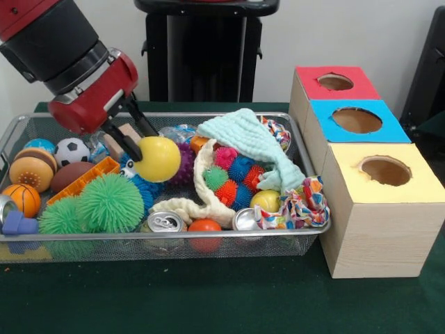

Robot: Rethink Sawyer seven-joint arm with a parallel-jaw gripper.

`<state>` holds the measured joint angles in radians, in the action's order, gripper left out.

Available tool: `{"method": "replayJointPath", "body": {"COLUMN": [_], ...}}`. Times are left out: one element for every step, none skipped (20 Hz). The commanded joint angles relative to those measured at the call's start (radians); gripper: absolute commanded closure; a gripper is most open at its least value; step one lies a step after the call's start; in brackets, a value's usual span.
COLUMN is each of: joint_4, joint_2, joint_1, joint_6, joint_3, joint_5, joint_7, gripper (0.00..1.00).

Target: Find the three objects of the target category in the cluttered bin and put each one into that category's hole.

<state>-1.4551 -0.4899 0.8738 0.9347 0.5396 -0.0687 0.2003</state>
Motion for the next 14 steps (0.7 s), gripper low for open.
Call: {"method": "replayJointPath", "body": {"joint_4": [0.099,0.103,0.103,0.097,0.088,0.074,0.054,0.03,0.002,-0.026,-0.055,-0.079,-0.096,-0.105], "joint_2": [0.054,0.056,0.058,0.061,0.061,0.058,0.05,0.039,0.025,0.011,-0.004,-0.014,-0.02,-0.02], "joint_1": [0.035,0.037,0.041,0.047,0.051,0.05,0.041,0.025,0.008,-0.007,-0.022,-0.035,-0.048,-0.058], "joint_6": [0.137,0.15,0.153,0.148,0.151,0.155,0.151,0.152,0.148,0.14,0.133,0.121,0.122,0.115], "joint_3": [0.069,0.073,0.081,0.093,0.104,0.115,0.123,0.124,0.128,0.131,0.133,0.138,0.141,0.144], "joint_5": [0.142,0.161,0.172,0.18,0.189,0.201,0.217,0.24,0.267,0.296,0.325,0.351,0.371,0.384], "joint_7": [-0.192,-0.208,-0.214,-0.217,-0.222,-0.223,-0.214,-0.208,-0.209,-0.212,-0.214,-0.215,-0.212,-0.2], "gripper": [1.0,1.0,1.0,1.0,1.0,1.0,1.0,1.0,1.0,1.0,1.0,1.0,1.0,1.0]}}
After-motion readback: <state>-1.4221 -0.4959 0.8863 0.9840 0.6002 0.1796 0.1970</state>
